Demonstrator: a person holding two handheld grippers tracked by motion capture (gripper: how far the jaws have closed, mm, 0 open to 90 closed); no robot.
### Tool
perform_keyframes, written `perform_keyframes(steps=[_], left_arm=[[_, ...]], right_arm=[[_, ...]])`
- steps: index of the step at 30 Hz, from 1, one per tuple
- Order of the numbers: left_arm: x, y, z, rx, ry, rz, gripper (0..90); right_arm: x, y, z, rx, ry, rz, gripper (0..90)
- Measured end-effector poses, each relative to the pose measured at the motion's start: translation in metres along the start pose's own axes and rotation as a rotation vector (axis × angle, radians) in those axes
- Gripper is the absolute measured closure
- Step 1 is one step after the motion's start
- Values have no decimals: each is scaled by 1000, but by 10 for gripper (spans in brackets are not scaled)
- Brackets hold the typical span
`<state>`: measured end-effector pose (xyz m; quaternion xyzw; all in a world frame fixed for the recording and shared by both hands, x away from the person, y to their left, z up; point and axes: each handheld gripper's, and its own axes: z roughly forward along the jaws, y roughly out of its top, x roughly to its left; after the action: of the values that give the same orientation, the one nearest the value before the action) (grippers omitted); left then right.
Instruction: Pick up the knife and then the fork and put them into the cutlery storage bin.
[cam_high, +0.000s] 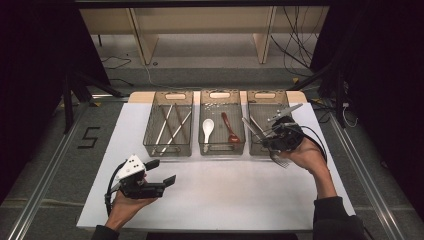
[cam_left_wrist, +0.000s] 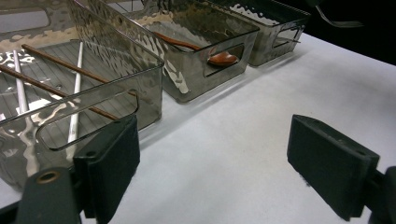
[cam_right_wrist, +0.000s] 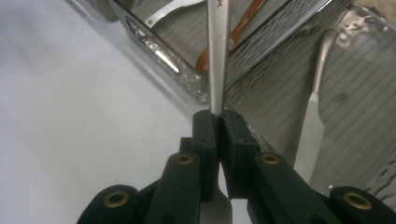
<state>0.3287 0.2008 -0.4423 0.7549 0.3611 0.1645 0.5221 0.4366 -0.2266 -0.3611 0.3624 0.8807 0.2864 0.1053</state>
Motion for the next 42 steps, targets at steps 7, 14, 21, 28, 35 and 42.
perform_keyframes(steps=[7,14,21,28,35,42], left_arm=[[0,0,0,-3,0,-1,168],[1,0,0,-1,2,5,168],[1,0,0,-3,1,4,168],[1,0,0,-4,1,2,168],[1,0,0,-3,0,3,168],[1,0,0,-4,0,2,168]], right_arm=[[-7,6,-1,-19,-18,26,853],[-13,12,1,-29,-30,46,853],[-19,19,0,-40,-44,66,853],[-25,24,-1,-62,-66,87,853],[-34,29,-1,-80,-89,120,853],[-45,31,3,-83,-112,155,853]])
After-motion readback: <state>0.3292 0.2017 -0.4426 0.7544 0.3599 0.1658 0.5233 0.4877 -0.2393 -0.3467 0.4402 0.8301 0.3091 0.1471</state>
